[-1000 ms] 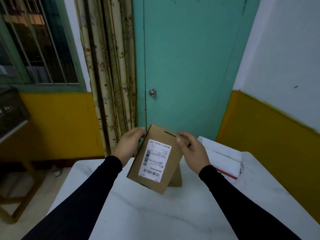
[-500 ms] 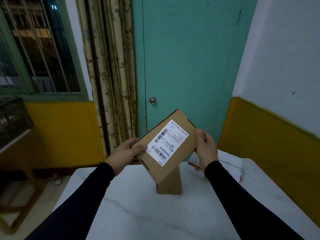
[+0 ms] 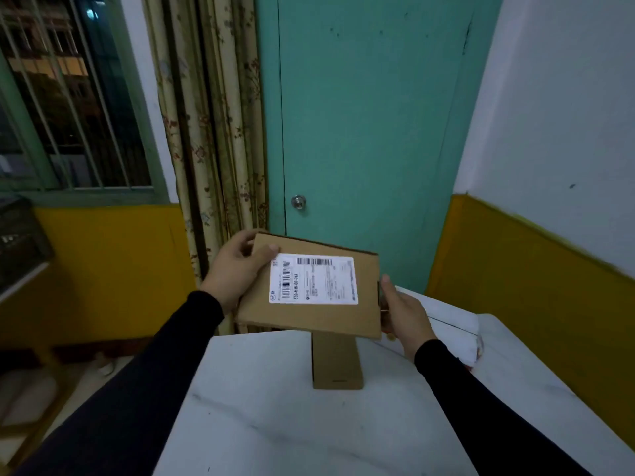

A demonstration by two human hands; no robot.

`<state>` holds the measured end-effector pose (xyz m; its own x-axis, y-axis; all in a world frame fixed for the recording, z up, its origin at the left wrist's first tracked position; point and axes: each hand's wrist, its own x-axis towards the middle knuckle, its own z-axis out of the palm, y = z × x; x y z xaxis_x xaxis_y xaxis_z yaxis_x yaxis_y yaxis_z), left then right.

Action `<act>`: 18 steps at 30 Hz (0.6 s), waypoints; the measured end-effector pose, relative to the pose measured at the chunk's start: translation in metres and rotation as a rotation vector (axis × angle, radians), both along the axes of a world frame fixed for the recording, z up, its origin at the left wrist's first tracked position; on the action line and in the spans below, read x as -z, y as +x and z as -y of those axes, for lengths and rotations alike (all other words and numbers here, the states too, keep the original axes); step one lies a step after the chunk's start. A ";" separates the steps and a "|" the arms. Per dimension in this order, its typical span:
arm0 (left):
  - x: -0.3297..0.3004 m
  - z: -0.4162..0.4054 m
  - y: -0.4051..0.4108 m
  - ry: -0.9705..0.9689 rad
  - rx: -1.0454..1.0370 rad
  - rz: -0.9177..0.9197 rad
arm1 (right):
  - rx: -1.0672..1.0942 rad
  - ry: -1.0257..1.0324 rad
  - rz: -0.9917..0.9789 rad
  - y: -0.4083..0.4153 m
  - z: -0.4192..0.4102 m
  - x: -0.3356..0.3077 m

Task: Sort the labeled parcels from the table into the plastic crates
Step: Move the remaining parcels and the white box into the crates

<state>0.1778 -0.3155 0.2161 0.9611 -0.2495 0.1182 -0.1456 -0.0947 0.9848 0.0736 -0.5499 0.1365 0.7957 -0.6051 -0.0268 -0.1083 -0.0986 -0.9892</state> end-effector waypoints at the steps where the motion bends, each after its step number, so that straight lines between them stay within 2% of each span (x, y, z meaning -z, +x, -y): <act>1: -0.005 -0.002 0.001 0.080 0.052 0.027 | 0.003 -0.014 0.010 0.000 0.001 0.000; 4: -0.022 -0.004 0.000 0.417 0.234 0.159 | 0.011 -0.009 0.082 0.001 -0.001 -0.006; 6: -0.030 0.000 0.000 0.586 0.332 0.238 | -0.127 -0.036 0.099 -0.001 -0.007 -0.013; 9: -0.037 0.012 -0.003 0.657 0.432 0.294 | -0.411 -0.189 0.003 -0.006 -0.022 -0.023; 12: -0.037 0.019 -0.002 0.687 0.395 0.365 | -0.486 -0.156 0.059 -0.005 -0.031 -0.023; 14: -0.035 0.017 0.001 0.600 0.252 0.379 | -0.423 -0.095 0.132 -0.004 -0.030 -0.023; 16: -0.027 0.012 0.002 0.369 0.101 0.313 | -0.326 -0.014 0.205 -0.001 -0.026 -0.023; 18: -0.015 0.011 -0.003 0.235 0.063 0.218 | -0.239 0.085 0.271 0.004 -0.022 -0.022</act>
<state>0.1749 -0.3262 0.2311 0.9013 -0.3529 0.2513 -0.3633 -0.2998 0.8821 0.0776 -0.5277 0.1585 0.8995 -0.4059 0.1616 0.1744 -0.0056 -0.9847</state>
